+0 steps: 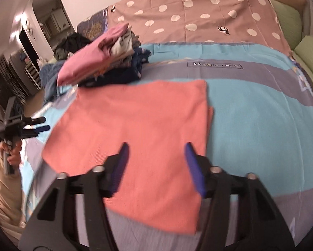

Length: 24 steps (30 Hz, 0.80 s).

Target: Fold small clothes

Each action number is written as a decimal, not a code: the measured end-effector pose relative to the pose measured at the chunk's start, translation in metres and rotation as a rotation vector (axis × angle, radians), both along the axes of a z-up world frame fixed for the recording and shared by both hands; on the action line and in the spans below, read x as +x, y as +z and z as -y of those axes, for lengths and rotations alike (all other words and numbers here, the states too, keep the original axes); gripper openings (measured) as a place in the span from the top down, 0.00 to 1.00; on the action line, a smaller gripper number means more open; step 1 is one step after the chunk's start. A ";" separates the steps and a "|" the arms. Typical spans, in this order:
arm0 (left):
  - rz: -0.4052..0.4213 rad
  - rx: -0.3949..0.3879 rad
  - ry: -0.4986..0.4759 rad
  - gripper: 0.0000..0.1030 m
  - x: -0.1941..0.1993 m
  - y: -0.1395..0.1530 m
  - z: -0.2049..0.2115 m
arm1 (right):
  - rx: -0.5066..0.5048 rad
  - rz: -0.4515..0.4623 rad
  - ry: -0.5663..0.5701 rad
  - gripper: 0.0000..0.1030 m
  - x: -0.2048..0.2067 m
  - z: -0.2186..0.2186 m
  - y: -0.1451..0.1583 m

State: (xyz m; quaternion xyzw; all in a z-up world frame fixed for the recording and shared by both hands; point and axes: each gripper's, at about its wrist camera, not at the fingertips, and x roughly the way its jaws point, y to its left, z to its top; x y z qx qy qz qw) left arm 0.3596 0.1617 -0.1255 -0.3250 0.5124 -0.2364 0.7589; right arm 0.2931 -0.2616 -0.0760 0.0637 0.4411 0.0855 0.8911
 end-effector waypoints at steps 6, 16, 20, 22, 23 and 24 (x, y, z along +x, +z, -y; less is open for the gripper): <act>-0.129 -0.122 -0.027 0.39 -0.016 -0.033 -0.002 | 0.110 -0.032 -0.072 0.38 -0.023 0.014 -0.011; -0.184 -0.217 -0.068 0.27 -0.022 -0.043 0.028 | 0.156 -0.015 -0.010 0.34 -0.057 -0.019 -0.002; -0.203 -0.278 -0.086 0.25 -0.005 -0.049 0.038 | 0.183 0.004 0.007 0.32 -0.060 -0.027 0.005; -0.207 -0.306 -0.072 0.25 0.000 -0.050 0.040 | 0.194 0.007 0.007 0.32 -0.061 -0.027 0.006; -0.207 -0.326 -0.060 0.25 0.001 -0.052 0.039 | 0.198 0.006 0.008 0.32 -0.061 -0.028 0.007; -0.206 -0.338 -0.051 0.25 0.001 -0.052 0.039 | 0.206 0.003 0.009 0.32 -0.061 -0.028 0.006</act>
